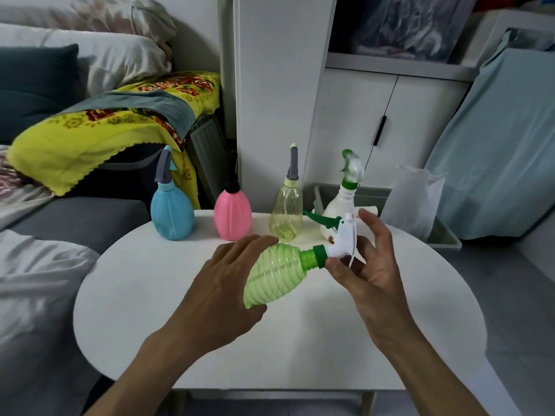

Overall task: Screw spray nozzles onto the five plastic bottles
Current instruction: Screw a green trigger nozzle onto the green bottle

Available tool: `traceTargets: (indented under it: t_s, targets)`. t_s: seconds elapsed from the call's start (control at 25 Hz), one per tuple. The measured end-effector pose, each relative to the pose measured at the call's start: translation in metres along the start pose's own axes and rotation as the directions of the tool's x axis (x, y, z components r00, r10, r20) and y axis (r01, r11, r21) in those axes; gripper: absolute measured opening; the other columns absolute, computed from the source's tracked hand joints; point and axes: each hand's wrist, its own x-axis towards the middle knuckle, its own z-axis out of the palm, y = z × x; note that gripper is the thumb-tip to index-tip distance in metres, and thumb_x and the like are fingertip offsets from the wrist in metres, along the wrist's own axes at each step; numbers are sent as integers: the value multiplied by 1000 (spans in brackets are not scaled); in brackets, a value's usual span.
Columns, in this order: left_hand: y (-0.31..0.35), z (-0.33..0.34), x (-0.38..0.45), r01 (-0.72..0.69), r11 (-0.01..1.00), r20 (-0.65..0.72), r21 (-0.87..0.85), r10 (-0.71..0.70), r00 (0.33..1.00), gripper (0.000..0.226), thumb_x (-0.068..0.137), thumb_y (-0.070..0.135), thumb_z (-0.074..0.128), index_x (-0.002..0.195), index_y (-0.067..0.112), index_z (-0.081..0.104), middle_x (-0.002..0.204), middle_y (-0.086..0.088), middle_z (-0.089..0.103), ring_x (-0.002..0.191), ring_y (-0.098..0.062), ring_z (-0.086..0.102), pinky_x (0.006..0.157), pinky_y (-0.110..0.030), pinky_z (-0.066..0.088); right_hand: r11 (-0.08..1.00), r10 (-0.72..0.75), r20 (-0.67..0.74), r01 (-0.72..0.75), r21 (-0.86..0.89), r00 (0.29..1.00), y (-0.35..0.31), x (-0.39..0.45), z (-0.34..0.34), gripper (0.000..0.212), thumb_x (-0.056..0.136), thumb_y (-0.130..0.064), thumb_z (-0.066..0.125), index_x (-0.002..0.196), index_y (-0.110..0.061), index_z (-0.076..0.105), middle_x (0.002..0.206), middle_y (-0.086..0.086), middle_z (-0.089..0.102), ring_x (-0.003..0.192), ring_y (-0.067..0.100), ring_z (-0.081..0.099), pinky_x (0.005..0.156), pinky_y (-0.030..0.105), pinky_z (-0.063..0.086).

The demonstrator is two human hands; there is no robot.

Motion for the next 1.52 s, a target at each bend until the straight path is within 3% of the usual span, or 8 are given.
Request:
traceTargets:
  t_s: [0.16,0.32,0.68,0.8,0.88,1.04,1.24,1.52]
  targets:
    - [-6,-14,0,-10,996,59,84,5,998,98,59,25,87,140,35,33,137,11,49,122,-18,48,94,-40,51,954,-35,177,86,-287,984,-1,-9,4,65,82,0,74,124,-45,53,128,-4,59,113,15,62,87,23,53]
    - [-9,-21,-2,-14,997,126,71,5,992,94,60,22,84,138,35,35,135,12,49,121,-17,48,94,-42,51,689,-157,259,293,-663,953,-1,-14,6,59,82,-6,75,125,-41,52,130,-10,58,114,-6,52,97,12,43]
    - [-7,-26,-3,-1,996,178,86,-15,984,90,57,24,76,137,34,38,131,15,48,113,-15,47,90,-40,50,270,-105,329,345,-899,938,6,-14,3,62,92,-39,64,146,-32,35,104,3,74,79,19,67,70,26,49]
    - [-6,-24,-5,-27,992,187,127,3,982,92,56,24,77,138,35,36,133,13,48,115,-16,46,92,-36,48,45,70,223,221,-974,972,14,-13,2,74,88,-65,30,153,-39,7,150,8,46,118,27,59,95,39,47]
    - [-7,-22,-6,-39,987,192,158,8,981,94,55,24,77,137,37,34,133,13,48,114,-17,46,91,-35,46,-31,82,253,256,-966,964,13,-12,1,71,89,-67,21,153,-40,6,164,9,12,145,33,26,112,50,30]
    - [-10,-20,-5,-32,987,188,157,2,982,94,54,24,80,135,39,33,130,14,49,112,-16,47,89,-34,48,161,-124,553,566,-808,824,4,-11,7,45,97,-41,40,132,-19,58,145,6,53,141,26,34,115,51,24]
    - [-8,-22,-5,2,998,192,67,-15,981,93,54,26,83,133,40,36,127,15,51,111,-11,47,91,-37,51,694,28,458,313,-649,888,4,-15,5,37,91,-33,63,126,-31,51,120,-29,49,114,-3,48,90,9,39]
    - [-3,-25,-5,-15,998,213,53,3,977,92,55,29,81,132,44,33,127,17,49,110,-8,45,92,-36,50,758,-53,412,306,-576,910,1,-18,6,34,83,-21,73,108,-33,52,108,-21,53,103,11,55,82,10,42]
